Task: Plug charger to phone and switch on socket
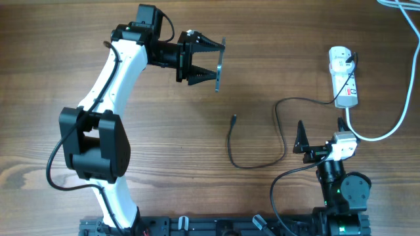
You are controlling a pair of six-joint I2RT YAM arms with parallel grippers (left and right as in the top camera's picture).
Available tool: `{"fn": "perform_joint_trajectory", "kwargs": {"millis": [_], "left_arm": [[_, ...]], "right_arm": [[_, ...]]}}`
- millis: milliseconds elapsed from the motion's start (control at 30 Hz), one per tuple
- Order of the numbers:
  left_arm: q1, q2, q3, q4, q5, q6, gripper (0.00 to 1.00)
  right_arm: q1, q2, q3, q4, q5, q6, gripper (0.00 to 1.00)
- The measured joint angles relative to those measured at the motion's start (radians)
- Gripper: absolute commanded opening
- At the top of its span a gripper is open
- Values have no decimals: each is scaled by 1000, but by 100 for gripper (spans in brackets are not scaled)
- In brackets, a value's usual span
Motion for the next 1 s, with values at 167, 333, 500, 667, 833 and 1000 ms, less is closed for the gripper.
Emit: {"fn": "perform_joint_trajectory", "kwargs": {"millis": [167,333,500,667,833,1000], "left_arm": [[2,0,0,0,0,-55,54],[20,0,0,0,0,-72,51],[51,0,0,0,0,-79,52],[55,0,0,0,0,-83,52],[60,0,0,0,0,-87,52],[77,0,0,0,0,-87,53]], "right_arm": [[0,0,0,0,0,0,100],[0,0,0,0,0,0,100],[0,0,0,0,0,0,100],[0,0,0,0,0,0,100],[0,0,0,0,0,0,100],[0,0,0,0,0,0,100]]}}
